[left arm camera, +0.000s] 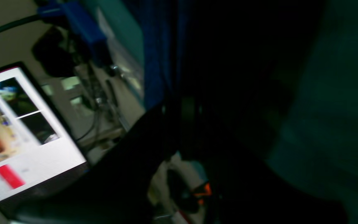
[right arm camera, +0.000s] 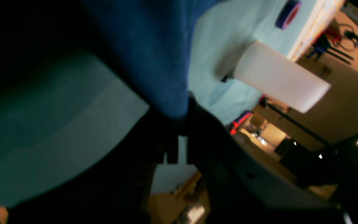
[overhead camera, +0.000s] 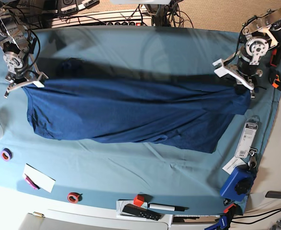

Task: Layout the t-shirt on the table in an organized manner, then fold the t-shirt properly
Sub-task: 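Lift the t-shirt edge with both grippers and pull it away from the body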

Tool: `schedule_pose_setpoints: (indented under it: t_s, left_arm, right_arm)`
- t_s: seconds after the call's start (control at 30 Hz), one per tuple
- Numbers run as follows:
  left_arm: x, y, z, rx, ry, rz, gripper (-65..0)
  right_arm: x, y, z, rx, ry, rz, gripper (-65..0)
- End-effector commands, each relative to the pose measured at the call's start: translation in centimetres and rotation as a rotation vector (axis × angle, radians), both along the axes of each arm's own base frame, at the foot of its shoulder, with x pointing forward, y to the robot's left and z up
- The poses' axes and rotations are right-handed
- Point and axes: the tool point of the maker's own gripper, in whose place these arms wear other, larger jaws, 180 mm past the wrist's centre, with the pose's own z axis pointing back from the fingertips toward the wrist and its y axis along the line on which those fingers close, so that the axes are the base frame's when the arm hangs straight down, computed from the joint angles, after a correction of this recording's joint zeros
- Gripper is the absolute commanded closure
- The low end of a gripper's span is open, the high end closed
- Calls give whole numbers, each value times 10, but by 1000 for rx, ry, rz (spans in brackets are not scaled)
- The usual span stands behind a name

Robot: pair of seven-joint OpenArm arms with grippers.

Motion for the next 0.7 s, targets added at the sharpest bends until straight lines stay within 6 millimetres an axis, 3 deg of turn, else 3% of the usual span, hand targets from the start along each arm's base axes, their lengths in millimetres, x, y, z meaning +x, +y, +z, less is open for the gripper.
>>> schedule_pose_setpoints:
  t_s: [0.0, 0.27, 0.5, 0.67]
  left_arm:
    - [9, 11, 14, 31, -50, 11, 0]
    - [6, 22, 14, 67, -46, 42, 0]
    - [-22, 27, 1, 125, -2, 26, 0]
    - [-36, 31, -4, 151, 7, 35, 0]
  right_arm:
    - [11, -13, 22, -56, -53, -3, 0]
    - [5, -35, 36, -77, -79, -57, 0]
    - [-23, -38, 19, -81, 3, -63, 0]
    - [-30, -39, 15, -87, 25, -70, 0]
